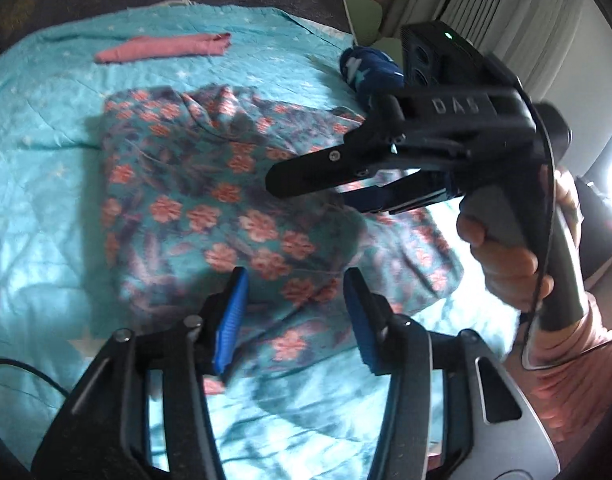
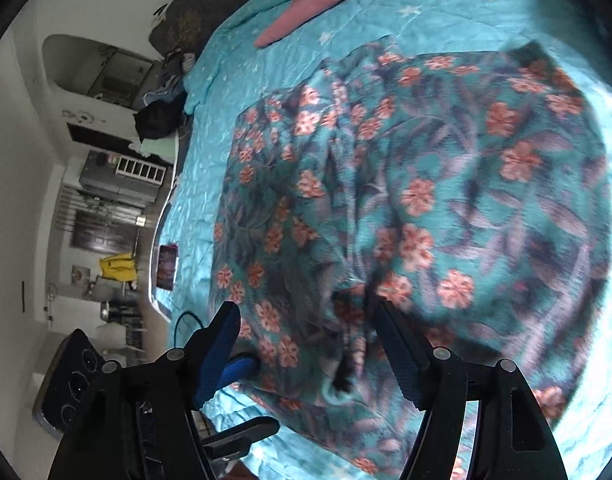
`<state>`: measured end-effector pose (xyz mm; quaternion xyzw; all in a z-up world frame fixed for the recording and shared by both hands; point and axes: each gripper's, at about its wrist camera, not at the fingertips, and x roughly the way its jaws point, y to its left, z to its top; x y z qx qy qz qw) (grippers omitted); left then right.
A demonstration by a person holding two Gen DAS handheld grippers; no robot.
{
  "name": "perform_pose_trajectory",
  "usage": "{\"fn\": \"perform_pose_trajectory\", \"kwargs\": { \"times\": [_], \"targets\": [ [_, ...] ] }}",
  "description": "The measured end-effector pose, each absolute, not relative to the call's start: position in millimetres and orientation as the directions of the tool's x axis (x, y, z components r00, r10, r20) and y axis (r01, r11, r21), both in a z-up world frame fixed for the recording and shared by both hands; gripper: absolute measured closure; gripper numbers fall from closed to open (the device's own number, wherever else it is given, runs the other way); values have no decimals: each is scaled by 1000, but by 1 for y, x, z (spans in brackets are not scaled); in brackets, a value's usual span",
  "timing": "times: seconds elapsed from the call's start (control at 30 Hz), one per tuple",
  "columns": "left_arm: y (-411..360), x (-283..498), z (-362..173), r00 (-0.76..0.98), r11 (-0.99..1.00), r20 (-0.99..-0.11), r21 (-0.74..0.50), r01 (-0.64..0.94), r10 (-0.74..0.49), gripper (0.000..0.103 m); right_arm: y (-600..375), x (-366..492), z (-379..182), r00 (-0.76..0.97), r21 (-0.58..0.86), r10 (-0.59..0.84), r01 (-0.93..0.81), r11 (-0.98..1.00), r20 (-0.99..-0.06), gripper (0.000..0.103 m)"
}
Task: Fold small clothes
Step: 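Press the folded garment flat with the right gripper while the left gripper hovers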
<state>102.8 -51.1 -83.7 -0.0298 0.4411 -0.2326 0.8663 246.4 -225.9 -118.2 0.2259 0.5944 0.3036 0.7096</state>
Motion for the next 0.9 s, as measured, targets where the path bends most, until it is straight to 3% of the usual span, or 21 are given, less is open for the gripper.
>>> {"fn": "perform_pose_trajectory", "kwargs": {
  "times": [0.33, 0.5, 0.57, 0.63, 0.67, 0.9],
  "targets": [
    [-69, 105, -86, 470, 881, -778, -216, 421, -416, 50, -194, 318, -133, 21, 721, 735, -176, 670, -678, 30],
    [-85, 112, -89, 520, 907, -791, -102, 409, -323, 50, -183, 342, -136, 1, 757, 766, -151, 635, -643, 31],
    [-93, 112, -90, 527, 903, -791, -74, 424, -312, 50, -178, 344, -134, 4, 740, 753, -181, 647, -658, 37],
    [-100, 114, -91, 529, 898, -791, -58, 435, -308, 50, -174, 342, -131, 15, 694, 716, -234, 681, -698, 58],
    [-102, 113, -92, 532, 898, -791, -47, 438, -301, 50, -171, 341, -130, 20, 674, 700, -252, 694, -714, 60],
    [-118, 107, -91, 545, 893, -788, -12, 449, -285, 50, -177, 350, -135, -27, 691, 705, -230, 685, -709, 63]
  ]
}}
